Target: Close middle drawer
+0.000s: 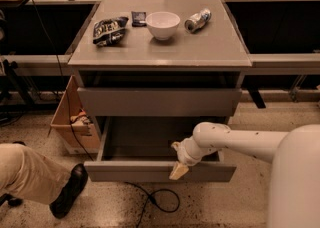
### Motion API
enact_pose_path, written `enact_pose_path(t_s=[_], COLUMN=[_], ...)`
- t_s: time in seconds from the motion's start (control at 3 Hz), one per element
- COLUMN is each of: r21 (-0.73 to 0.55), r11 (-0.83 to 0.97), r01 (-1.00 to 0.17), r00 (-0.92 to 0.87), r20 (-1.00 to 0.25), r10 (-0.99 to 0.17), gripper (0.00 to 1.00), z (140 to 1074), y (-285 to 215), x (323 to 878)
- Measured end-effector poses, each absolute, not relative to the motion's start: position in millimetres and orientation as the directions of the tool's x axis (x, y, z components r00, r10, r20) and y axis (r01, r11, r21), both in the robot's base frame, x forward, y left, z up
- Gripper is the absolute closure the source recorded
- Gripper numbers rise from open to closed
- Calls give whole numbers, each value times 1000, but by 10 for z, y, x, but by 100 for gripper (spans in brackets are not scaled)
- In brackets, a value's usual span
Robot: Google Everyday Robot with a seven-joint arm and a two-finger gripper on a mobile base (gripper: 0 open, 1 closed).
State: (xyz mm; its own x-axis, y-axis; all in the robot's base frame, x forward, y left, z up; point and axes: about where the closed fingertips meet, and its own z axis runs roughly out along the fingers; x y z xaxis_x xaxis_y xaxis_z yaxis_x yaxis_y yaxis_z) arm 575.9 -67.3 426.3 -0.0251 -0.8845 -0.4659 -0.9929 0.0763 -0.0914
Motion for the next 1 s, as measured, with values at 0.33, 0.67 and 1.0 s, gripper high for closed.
enact_pose_path(t_s=[0.33,0.67,1.0], r21=[-101,-116,-122], r11=[39,12,9], r01=[-994,-993,-992], r00=[13,44,50], r20=[-467,-466,-466], r10=[-884,-884,-884], gripper=[3,29,53], z=[4248,4282,4308], y=[-481,-369,-357], x=[5968,6082,6094])
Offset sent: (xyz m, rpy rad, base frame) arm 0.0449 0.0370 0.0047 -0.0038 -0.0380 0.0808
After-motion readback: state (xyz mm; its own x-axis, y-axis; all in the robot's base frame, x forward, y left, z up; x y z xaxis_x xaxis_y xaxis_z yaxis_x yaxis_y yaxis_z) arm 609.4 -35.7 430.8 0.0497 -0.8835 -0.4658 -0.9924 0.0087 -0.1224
